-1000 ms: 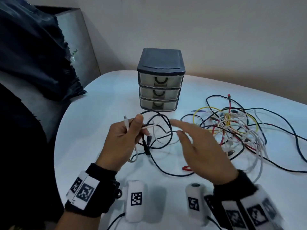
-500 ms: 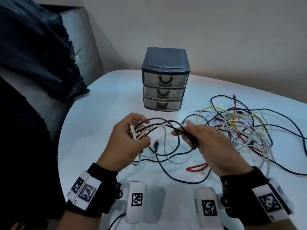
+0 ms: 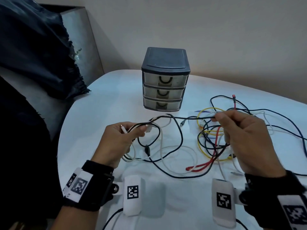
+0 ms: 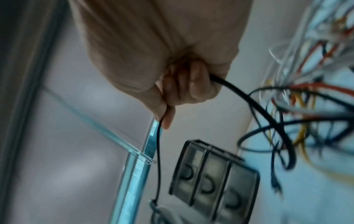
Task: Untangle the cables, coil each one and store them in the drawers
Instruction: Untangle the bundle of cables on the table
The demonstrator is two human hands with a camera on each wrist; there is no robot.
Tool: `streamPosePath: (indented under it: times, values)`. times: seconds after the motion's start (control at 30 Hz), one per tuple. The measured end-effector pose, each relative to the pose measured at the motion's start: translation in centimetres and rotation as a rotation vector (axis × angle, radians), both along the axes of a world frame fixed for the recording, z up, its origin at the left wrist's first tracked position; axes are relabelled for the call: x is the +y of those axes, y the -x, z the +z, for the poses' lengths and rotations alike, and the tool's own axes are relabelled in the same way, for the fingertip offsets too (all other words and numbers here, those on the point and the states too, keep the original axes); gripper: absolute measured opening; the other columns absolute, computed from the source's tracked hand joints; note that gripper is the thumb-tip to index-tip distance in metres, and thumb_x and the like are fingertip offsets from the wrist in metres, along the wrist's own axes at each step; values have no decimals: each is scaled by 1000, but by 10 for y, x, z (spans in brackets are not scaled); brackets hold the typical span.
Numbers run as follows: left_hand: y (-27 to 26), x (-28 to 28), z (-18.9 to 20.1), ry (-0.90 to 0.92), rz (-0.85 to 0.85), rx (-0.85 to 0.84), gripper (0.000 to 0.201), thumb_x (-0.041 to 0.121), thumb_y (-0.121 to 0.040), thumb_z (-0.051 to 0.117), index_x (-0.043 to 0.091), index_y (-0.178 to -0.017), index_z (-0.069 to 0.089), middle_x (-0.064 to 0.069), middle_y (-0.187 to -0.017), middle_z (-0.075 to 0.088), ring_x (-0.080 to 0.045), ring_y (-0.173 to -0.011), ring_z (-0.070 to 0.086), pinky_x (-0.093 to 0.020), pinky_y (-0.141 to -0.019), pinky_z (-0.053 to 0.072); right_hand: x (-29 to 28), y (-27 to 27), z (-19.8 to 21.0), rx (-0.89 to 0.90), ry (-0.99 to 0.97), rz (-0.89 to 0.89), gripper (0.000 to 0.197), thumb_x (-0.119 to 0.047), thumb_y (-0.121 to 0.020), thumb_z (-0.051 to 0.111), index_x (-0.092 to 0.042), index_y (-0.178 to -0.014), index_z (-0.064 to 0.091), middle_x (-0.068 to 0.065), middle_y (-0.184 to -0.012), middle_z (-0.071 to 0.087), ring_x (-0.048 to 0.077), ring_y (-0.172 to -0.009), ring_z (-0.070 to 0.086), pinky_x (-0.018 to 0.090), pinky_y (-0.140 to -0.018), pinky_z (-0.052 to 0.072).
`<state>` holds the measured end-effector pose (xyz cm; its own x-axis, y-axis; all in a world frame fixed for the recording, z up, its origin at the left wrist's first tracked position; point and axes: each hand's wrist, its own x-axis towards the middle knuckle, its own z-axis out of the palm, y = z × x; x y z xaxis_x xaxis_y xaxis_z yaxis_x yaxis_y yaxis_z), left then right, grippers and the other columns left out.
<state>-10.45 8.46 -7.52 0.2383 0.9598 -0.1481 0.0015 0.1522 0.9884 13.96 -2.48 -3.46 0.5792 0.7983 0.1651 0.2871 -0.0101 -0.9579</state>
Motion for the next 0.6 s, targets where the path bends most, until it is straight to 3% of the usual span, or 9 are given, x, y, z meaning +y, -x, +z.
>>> streamPosePath:
  times: [0.07,0.17,0.27,0.33,0.43,0.53,0.6]
  values:
    - [2,2,0,29,32,-9,7,21,-76,79,14,-77,77,6,-56,61,-13,-45,24,-18,-38,23,-1,-1,0,178,-55,38,21,-19,-95,60,-14,-79,72,-11,-48,40,6,-46,31,16,-48,26]
    - [3,3,-2,24,47,-3,10,18,-79,78,9,-82,74,6,-55,54,-15,-48,26,-18,-38,24,0,-4,1,415,-152,52,23,-16,-97,55,-10,-79,67,-6,-52,29,10,-50,22,19,-43,21]
    - [2,2,-3,-8,63,12,8,24,-84,74,17,-80,74,-12,-83,70,-18,-50,26,-21,-43,24,1,-8,0,505,-204,-25,23,-18,-100,53,-10,-81,63,-6,-54,24,11,-53,16,21,-45,16]
    - [2,2,-3,13,85,5,12,26,-89,69,20,-79,71,-11,-91,74,-16,-45,25,-21,-44,26,0,-11,0,520,-239,-96,25,-19,-101,52,-13,-78,61,-5,-56,24,11,-52,18,21,-45,17]
    - [0,4,0,85,85,-31,17,30,-95,61,21,-81,62,-1,-77,73,-15,-46,28,-24,-51,30,1,-16,-1,547,-261,-169,24,-20,-102,51,-13,-79,58,-6,-54,26,8,-48,21,20,-43,17]
    - [-2,4,3,99,117,-121,17,28,-98,57,21,-84,63,2,-64,55,-11,-46,31,-19,-39,22,2,-25,-4,555,-311,-262,26,-20,-102,49,-16,-78,55,-9,-50,26,7,-42,22,18,-40,19]
    - [0,6,3,89,156,-161,18,25,-99,55,20,-87,68,5,-59,43,-9,-45,27,-19,-39,17,1,-35,-5,540,-346,-348,27,-20,-103,45,-19,-77,52,-11,-46,27,5,-39,23,17,-38,20]
